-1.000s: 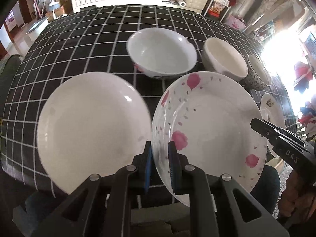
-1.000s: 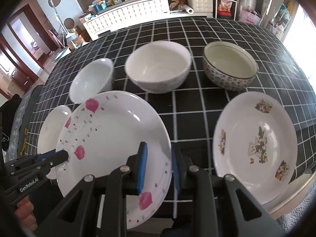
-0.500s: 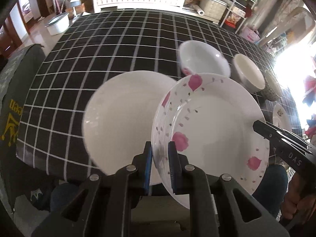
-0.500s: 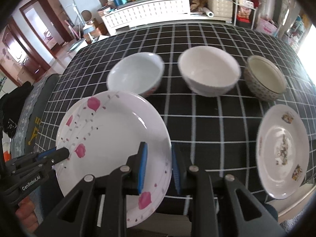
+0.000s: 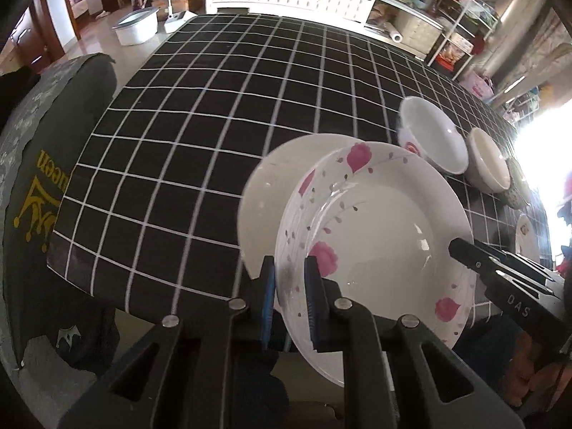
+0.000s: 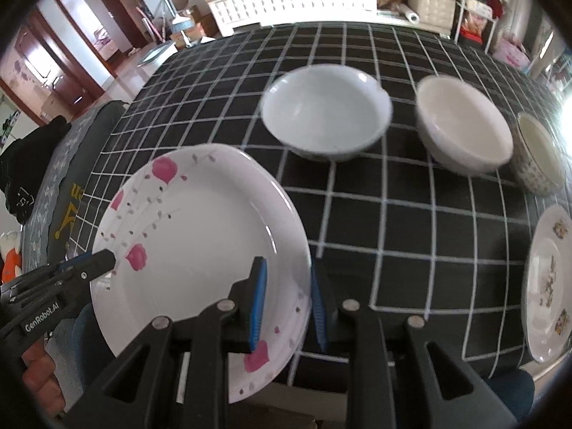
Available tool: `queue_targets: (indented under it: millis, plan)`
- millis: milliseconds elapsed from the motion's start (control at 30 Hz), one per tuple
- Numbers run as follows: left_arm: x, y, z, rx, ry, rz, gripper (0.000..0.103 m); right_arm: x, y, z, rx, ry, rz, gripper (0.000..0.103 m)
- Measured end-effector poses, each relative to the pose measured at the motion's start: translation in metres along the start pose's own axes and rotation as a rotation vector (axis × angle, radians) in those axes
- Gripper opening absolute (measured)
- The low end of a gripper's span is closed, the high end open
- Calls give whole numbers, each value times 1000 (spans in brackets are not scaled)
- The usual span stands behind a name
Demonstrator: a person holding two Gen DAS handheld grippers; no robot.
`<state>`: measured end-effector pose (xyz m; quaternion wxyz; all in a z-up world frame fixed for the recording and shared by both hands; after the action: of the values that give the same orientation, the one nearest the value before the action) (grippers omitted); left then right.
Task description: Organize plates and bowls
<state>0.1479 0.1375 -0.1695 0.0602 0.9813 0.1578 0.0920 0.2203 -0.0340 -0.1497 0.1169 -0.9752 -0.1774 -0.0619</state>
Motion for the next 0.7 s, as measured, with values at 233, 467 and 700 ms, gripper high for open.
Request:
queue_targets:
  millis: [233, 467, 700]
  plan:
    - [10, -16, 4, 5, 0, -23, 14, 12, -16, 11, -8, -14, -13, 28]
    - [15, -28, 8, 3, -8, -35, 14, 21, -25, 21, -20, -26, -22, 28]
    - [21, -30, 17, -7, -20, -40, 14, 24, -22, 25, -33, -34, -21, 28]
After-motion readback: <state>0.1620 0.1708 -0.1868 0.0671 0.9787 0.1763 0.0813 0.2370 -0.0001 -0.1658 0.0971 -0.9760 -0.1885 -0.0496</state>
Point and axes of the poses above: each gripper's, at about its wrist camera, not at the fingertips, and z roughly the way its jaws point, y to its right, x to its top, the point moved 1 cm from there along z, roughly the way its jaws point, and after that the axes turned 11 degrees about -y, right-handed, at the moved point
